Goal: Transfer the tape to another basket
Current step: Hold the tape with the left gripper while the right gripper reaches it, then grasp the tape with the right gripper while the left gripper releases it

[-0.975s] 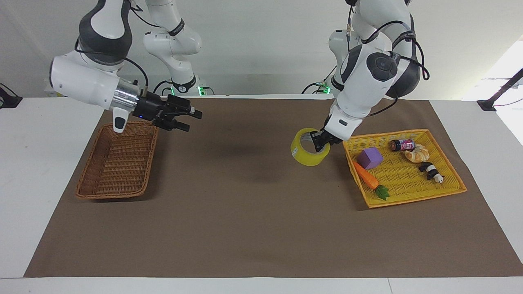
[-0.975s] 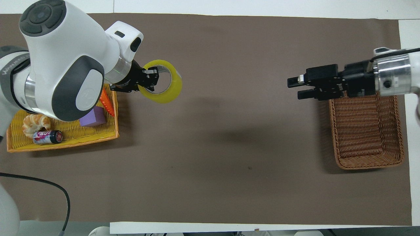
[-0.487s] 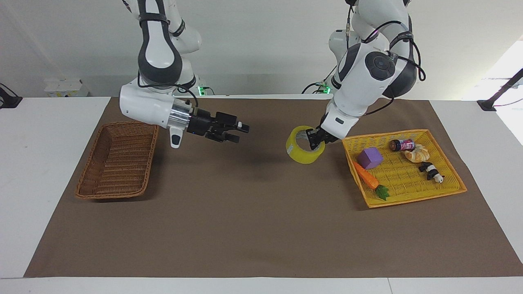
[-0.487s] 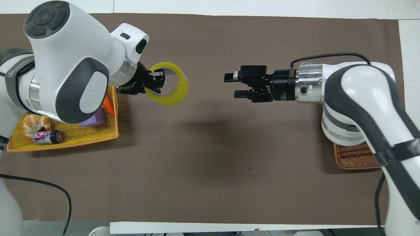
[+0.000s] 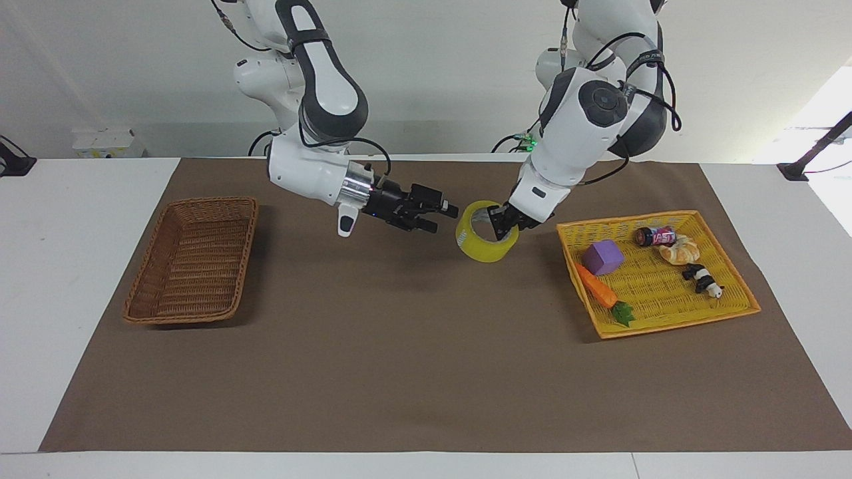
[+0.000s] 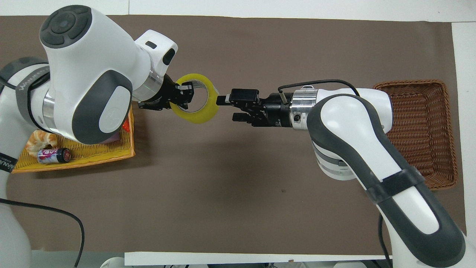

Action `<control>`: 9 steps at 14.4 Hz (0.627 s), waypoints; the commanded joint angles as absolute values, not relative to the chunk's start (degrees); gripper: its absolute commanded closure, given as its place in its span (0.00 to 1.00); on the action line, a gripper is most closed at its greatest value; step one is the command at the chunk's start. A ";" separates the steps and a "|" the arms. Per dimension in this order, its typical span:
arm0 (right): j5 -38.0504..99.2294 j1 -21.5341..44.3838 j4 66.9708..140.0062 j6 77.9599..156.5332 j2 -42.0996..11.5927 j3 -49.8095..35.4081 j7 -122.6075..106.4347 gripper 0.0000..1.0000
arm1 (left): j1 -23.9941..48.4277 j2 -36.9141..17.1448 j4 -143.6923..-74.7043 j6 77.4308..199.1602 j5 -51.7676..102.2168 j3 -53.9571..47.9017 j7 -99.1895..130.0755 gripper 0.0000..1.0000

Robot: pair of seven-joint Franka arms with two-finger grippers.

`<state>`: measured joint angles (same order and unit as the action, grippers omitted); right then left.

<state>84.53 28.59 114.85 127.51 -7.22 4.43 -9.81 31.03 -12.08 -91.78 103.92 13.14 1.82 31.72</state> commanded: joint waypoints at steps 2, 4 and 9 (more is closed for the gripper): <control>89.90 31.37 115.84 131.04 -6.68 4.57 -11.25 0.01 | 32.43 -10.55 -92.20 103.62 13.97 2.37 32.43 0.95; 90.00 31.73 115.84 132.18 -6.77 4.40 -11.25 0.01 | 32.43 -10.55 -92.28 103.54 13.97 2.37 32.43 0.95; 90.00 31.64 115.84 132.19 -6.77 4.39 -11.34 0.43 | 32.43 -10.55 -92.29 103.10 13.97 2.29 32.26 0.95</control>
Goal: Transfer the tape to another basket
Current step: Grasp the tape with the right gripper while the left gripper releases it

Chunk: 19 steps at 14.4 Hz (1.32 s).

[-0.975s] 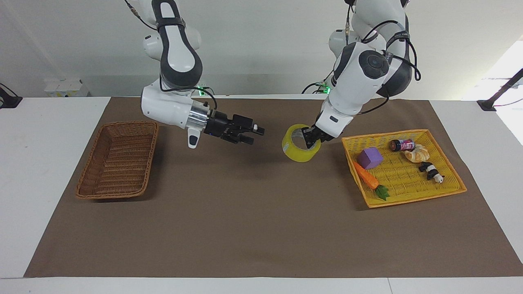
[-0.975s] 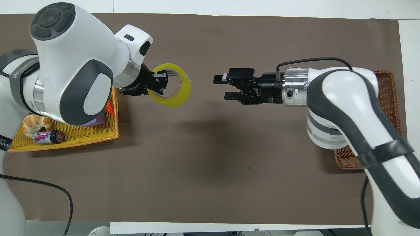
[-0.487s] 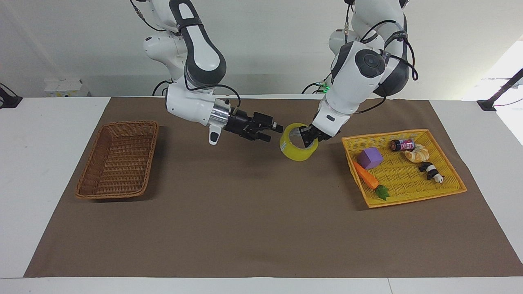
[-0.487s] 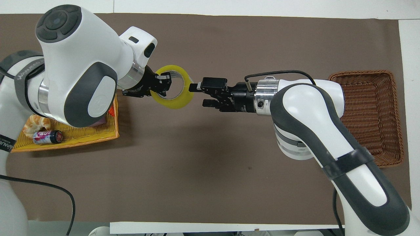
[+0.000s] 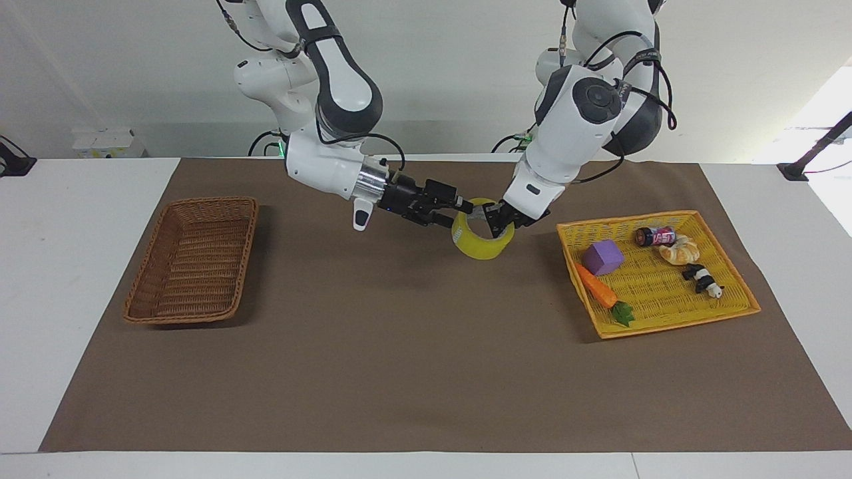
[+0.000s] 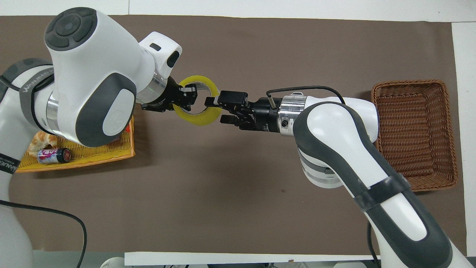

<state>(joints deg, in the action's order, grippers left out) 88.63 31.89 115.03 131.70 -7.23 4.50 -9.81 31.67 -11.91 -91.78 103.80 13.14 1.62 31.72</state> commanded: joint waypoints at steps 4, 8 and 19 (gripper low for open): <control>90.00 31.73 115.75 131.92 -6.68 4.31 -11.16 1.00 | 32.34 -10.55 -92.20 102.48 13.97 2.37 32.25 0.95; 90.00 31.38 115.49 130.70 -6.77 4.31 -11.43 1.00 | 32.34 -10.55 -91.94 100.99 13.97 2.37 32.26 0.92; 87.47 27.79 115.23 125.62 -6.68 4.66 -13.96 1.00 | 21.82 -6.42 -86.04 92.82 10.99 3.78 29.02 0.01</control>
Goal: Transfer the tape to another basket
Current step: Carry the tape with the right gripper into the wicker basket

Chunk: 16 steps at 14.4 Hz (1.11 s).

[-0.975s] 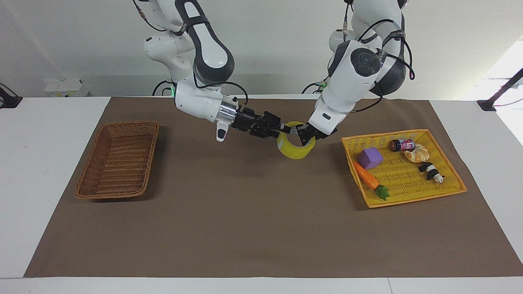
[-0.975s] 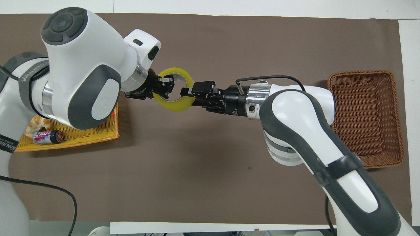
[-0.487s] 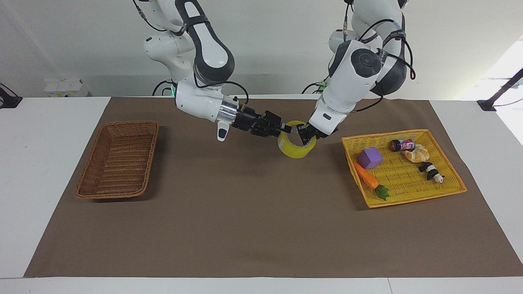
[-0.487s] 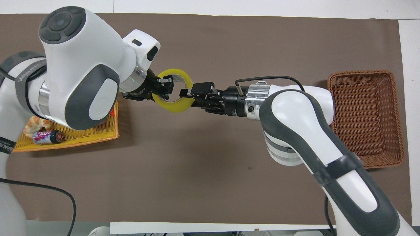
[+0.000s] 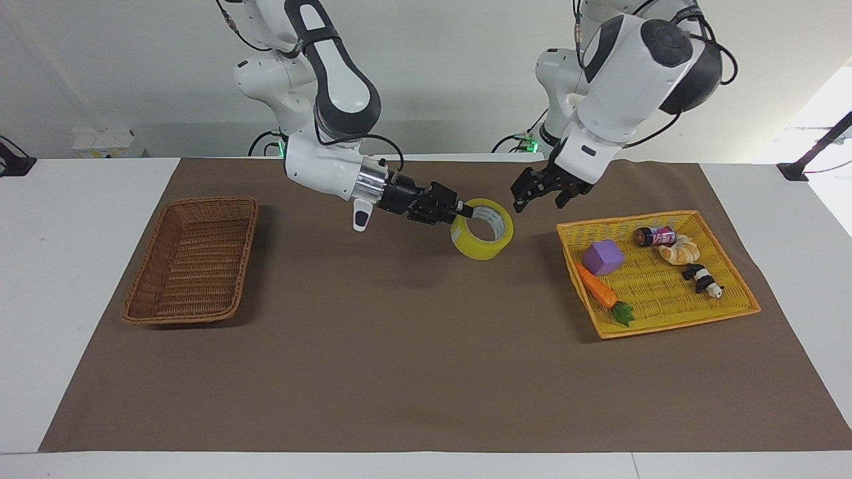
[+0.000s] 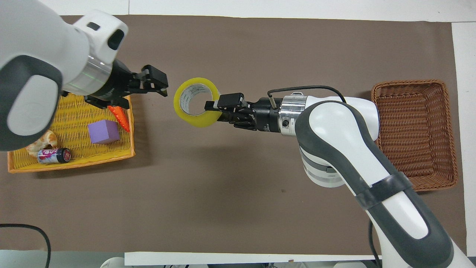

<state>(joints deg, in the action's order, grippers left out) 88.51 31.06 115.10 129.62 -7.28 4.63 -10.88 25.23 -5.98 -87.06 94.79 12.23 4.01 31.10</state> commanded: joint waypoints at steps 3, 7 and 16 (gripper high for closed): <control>74.49 16.13 112.95 114.13 -6.85 4.66 -14.59 1.00 | 15.23 -5.28 -88.06 90.01 8.54 3.95 22.35 0.01; 62.09 -2.41 111.27 97.24 -7.12 4.75 -20.28 1.00 | 6.88 -4.22 -90.44 89.91 5.54 3.96 17.14 0.00; 35.86 -34.00 90.35 73.12 -26.44 4.75 -46.47 1.00 | 1.84 -3.51 -89.58 86.05 -1.76 3.78 13.10 0.00</control>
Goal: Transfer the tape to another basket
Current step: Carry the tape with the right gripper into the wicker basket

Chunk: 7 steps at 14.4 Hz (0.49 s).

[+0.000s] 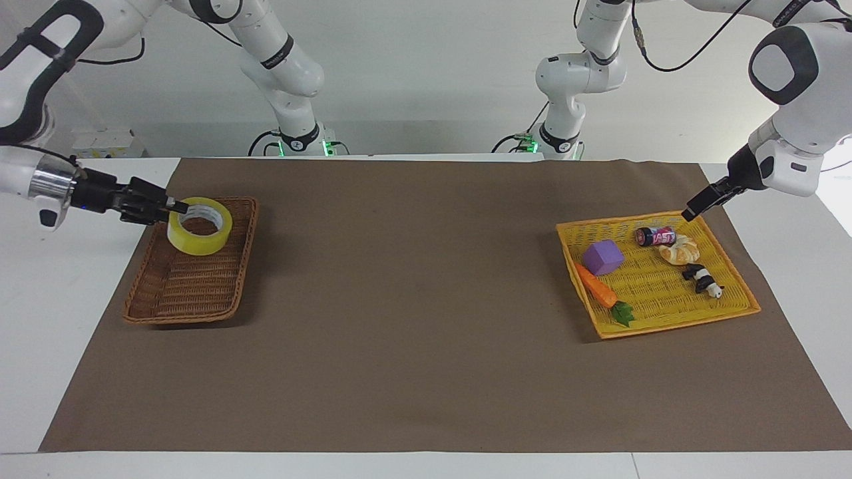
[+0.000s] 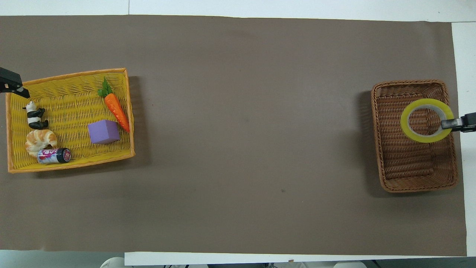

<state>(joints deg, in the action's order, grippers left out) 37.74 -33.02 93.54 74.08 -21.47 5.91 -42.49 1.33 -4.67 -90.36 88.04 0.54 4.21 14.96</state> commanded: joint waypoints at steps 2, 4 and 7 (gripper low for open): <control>35.68 -33.84 94.55 76.18 -25.76 4.75 -47.11 1.00 | 2.02 -4.39 -85.45 81.41 -1.84 3.43 13.10 0.00; 35.68 -33.31 98.16 79.18 -24.70 4.31 -47.98 1.00 | 2.02 -6.67 -81.06 78.24 -1.76 3.25 12.92 0.00; 35.51 -32.52 100.02 80.07 -24.17 4.31 -49.04 1.00 | 1.67 -7.12 -79.28 75.94 -1.76 3.60 10.21 0.00</control>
<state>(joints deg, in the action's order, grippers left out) 36.60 -32.17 96.90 79.22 -27.11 4.74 -47.60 1.52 -5.24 -82.56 78.64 -0.70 3.07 12.70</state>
